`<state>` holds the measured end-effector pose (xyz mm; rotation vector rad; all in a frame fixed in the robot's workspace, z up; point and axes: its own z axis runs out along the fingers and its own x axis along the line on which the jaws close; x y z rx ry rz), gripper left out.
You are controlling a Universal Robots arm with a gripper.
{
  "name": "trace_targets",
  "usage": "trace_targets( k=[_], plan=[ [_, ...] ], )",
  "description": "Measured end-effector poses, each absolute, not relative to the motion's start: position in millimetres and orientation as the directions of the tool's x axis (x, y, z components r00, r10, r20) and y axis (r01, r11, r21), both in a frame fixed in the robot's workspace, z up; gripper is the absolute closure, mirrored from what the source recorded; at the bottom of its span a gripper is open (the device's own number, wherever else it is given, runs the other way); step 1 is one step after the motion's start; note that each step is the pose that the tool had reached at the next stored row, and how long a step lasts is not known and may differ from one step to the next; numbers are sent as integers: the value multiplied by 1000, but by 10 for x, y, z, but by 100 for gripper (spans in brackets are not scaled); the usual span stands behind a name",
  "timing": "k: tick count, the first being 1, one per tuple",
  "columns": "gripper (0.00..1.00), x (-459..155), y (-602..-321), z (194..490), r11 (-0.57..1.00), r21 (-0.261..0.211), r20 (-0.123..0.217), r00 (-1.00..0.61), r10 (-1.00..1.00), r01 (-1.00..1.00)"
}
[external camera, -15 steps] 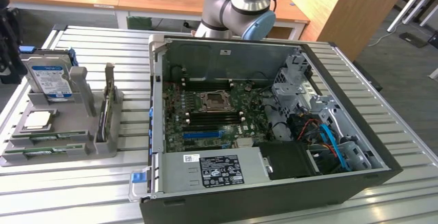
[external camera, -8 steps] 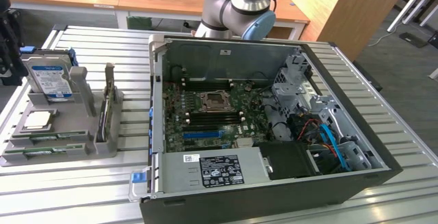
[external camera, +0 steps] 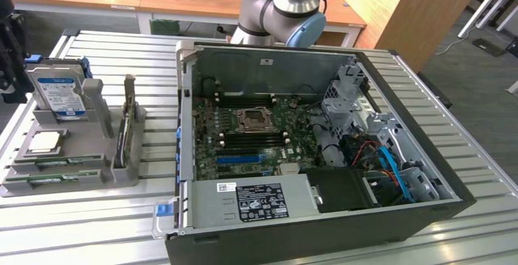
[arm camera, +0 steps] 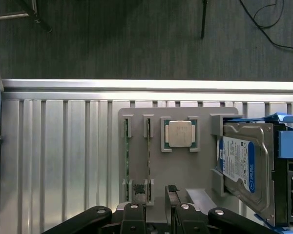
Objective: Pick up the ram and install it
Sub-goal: 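Pick up the ram and move it above insertion slot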
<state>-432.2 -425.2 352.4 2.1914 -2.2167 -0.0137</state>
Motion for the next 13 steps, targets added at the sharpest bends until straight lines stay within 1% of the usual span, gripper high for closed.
trace_targets(
  k=[13],
  plan=[
    [70, -4322, -4252, 3472, 11, 23, 24, -11, -1000, -1000]
  ],
)
